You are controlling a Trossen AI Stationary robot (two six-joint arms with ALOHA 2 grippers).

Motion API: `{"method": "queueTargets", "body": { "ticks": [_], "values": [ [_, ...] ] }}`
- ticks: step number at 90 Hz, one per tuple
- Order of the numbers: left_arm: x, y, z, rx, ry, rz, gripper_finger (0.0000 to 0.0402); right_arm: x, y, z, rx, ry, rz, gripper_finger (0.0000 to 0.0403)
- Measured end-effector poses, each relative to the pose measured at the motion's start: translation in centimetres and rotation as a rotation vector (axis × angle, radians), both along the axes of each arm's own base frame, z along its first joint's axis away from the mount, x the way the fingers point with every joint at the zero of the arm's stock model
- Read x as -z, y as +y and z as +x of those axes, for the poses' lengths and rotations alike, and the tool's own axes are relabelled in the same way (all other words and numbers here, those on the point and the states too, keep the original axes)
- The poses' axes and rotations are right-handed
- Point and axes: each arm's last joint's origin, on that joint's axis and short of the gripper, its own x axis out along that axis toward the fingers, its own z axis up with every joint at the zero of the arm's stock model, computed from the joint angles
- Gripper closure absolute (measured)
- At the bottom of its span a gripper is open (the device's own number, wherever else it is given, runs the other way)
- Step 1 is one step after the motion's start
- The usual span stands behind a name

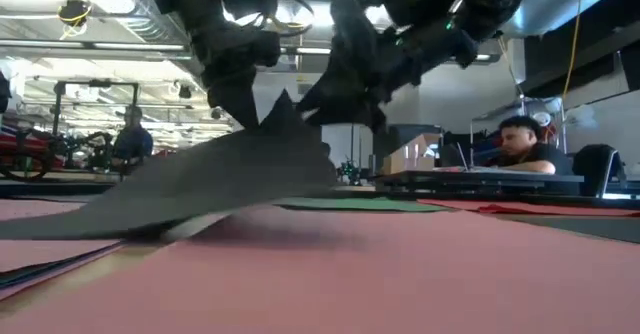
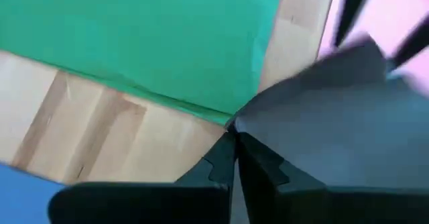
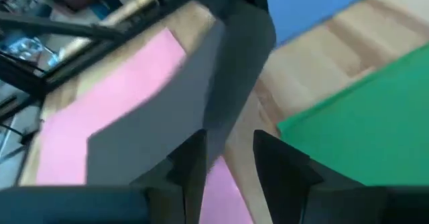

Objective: Organize paper
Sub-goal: Stack the black paper on top of the other black paper

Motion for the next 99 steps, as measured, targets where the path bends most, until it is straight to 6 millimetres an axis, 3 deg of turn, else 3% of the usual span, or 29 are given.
{"method": "queueTargets", "body": {
  "ticks": [52,72,83,99],
  "values": [
    [0.0,0.3,-0.1,0.007,0.008,0.011,0.0399,-0.3,0.2,0.2,-0.053,0.008,0.049,0.0290],
    [0.0,0.9,-0.2,-0.016,0.004,0.013,0.0399,-2.5,0.1,-1.3,-0.063,0.048,-0.031,0.0293],
    [0.0,1.0,-0.2,-0.018,0.001,0.014,0.0399,-2.9,0.2,-1.5,-0.070,0.043,-0.044,0.0322],
    [0.0,0.9,-0.2,-0.017,0.000,0.014,0.0399,-1.6,0.0,-1.2,-0.031,0.081,-0.049,0.0395]
  ]
}}
